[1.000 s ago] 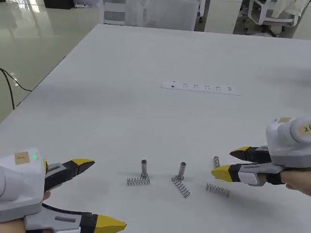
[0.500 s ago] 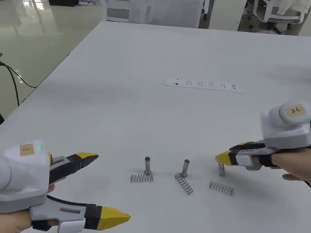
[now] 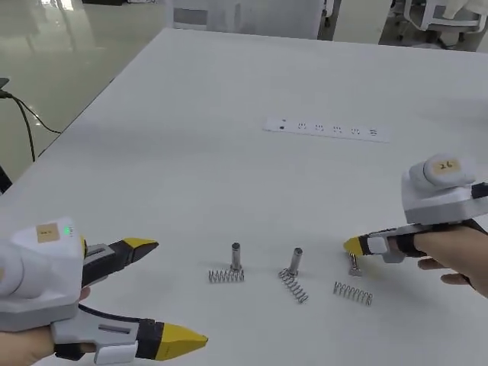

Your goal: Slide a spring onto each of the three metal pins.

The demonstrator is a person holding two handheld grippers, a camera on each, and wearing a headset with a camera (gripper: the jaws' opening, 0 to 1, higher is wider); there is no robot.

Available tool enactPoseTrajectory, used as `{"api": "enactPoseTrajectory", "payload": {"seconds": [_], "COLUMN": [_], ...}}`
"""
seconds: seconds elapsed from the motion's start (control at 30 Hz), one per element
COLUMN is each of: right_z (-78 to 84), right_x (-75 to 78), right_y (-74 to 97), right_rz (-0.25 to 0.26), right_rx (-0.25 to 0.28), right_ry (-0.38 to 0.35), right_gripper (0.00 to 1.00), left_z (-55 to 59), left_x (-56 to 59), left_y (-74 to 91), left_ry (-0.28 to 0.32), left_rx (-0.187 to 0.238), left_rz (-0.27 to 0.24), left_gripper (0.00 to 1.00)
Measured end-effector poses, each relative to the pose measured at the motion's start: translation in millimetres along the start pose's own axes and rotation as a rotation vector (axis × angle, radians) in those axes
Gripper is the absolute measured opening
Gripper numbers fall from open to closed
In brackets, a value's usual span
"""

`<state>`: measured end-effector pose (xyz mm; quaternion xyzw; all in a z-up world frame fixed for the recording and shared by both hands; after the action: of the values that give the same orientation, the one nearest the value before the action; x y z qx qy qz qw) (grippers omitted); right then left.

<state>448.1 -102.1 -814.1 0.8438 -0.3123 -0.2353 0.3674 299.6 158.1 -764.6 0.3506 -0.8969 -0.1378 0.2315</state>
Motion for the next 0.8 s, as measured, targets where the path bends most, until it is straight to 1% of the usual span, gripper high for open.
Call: {"api": "enactPoseTrajectory", "payload": {"seconds": [0.17,0.37,0.53,0.7,0.8], "right_z": [2.2,1.6,2.3,2.9,3.1], "right_x": [0.4,-4.4,-7.9,-10.2,-10.5], "right_y": [-3.4,-4.9,-4.5,-9.5,-11.3], "right_rz": [0.014,0.030,0.039,0.046,0.048], "right_rx": [-0.023,-0.037,-0.043,-0.052,-0.058], "right_ry": [-0.003,0.012,0.026,0.062,0.071], "right_gripper": [0.14,0.10,0.10,0.08,0.07], "left_z": [-0.6,-0.5,0.7,2.8,3.4], "left_x": [-1.0,-1.2,-1.2,-1.8,-1.4], "left_y": [0.9,1.2,1.6,1.8,1.6], "left_ry": [0.002,0.001,0.003,0.005,0.005], "left_rx": [0.002,0.000,-0.002,-0.006,-0.007], "left_rz": [-0.003,-0.005,-0.005,-0.007,-0.006], "left_gripper": [0.96,0.95,0.95,0.95,0.94]}}
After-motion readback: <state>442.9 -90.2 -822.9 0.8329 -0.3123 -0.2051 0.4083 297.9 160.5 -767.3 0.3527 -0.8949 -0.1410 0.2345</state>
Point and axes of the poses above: the centre of the closed fingertips' face, and the gripper's own axes: y roughly backward along the fingers, x roughly to its right, z roughly out of its underside, the point moved 4 cm from there along y, roughly backward along the fingers, and after that the axes turned 9 degrees about y, right-handed, at the moved point
